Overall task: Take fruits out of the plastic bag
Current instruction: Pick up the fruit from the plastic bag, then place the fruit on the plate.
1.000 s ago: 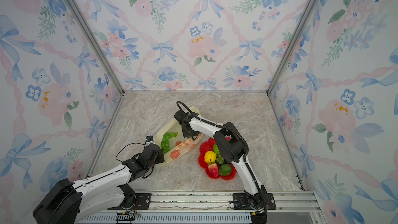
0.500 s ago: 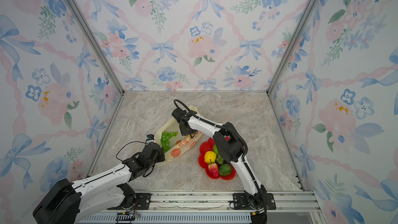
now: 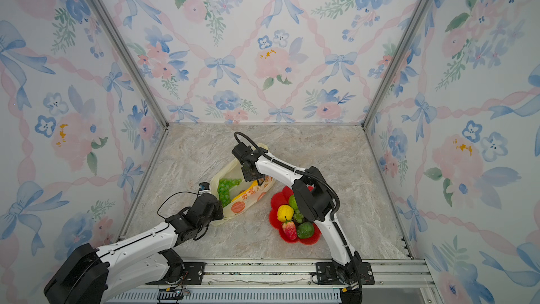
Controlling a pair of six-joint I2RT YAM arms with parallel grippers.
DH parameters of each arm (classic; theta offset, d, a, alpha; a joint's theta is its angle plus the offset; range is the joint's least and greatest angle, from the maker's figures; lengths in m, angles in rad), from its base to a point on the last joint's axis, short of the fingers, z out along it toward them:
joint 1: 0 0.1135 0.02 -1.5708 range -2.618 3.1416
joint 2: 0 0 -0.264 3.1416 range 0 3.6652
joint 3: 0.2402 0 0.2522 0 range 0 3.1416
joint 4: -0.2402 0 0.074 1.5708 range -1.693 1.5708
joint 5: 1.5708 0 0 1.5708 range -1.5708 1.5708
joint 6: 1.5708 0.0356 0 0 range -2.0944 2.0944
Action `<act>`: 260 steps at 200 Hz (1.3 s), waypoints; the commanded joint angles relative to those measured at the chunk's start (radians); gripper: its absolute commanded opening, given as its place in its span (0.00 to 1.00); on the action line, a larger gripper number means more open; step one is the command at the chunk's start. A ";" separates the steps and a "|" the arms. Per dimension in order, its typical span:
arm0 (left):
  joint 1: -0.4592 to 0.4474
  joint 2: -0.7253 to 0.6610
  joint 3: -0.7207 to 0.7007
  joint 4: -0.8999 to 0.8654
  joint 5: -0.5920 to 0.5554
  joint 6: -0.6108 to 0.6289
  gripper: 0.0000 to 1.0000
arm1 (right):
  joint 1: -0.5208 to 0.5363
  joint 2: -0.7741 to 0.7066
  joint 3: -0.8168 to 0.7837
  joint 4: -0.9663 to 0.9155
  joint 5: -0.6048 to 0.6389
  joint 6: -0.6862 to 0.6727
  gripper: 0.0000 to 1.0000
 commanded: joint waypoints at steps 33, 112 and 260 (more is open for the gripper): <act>0.004 0.016 0.023 -0.024 -0.006 0.030 0.00 | 0.006 -0.083 0.015 -0.008 -0.011 -0.021 0.16; 0.005 0.045 0.050 -0.030 -0.035 0.025 0.00 | -0.009 -0.264 -0.158 0.001 -0.050 -0.031 0.16; 0.029 0.065 0.098 -0.032 -0.086 0.109 0.00 | -0.112 -0.854 -0.745 -0.260 0.048 0.077 0.15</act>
